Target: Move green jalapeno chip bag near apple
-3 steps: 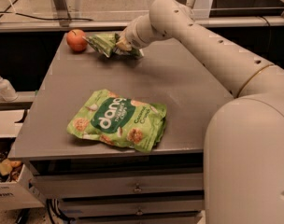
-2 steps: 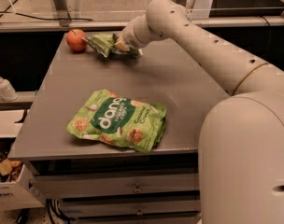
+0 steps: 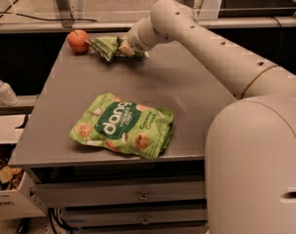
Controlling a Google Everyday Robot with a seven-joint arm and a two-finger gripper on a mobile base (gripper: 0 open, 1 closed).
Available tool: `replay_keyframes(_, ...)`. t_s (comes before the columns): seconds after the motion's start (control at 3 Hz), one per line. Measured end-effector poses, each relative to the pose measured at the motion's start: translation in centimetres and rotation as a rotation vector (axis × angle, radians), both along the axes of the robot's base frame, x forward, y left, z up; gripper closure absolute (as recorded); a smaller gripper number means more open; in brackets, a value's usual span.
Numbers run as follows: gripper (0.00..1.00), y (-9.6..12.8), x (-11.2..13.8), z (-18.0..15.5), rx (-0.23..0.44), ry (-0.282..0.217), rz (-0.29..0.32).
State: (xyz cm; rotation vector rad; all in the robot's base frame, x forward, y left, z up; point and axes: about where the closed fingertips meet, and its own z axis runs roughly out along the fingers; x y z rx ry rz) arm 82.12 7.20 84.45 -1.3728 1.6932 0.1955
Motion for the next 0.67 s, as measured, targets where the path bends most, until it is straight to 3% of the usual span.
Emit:
replay_keyframes(0.33,0.12,-0.31,0.19,-0.39,-0.010,0.002,-0.007)
replay_keyframes(0.67,0.00,-0.68,0.17,-0.48,-0.013,0.004,-0.012)
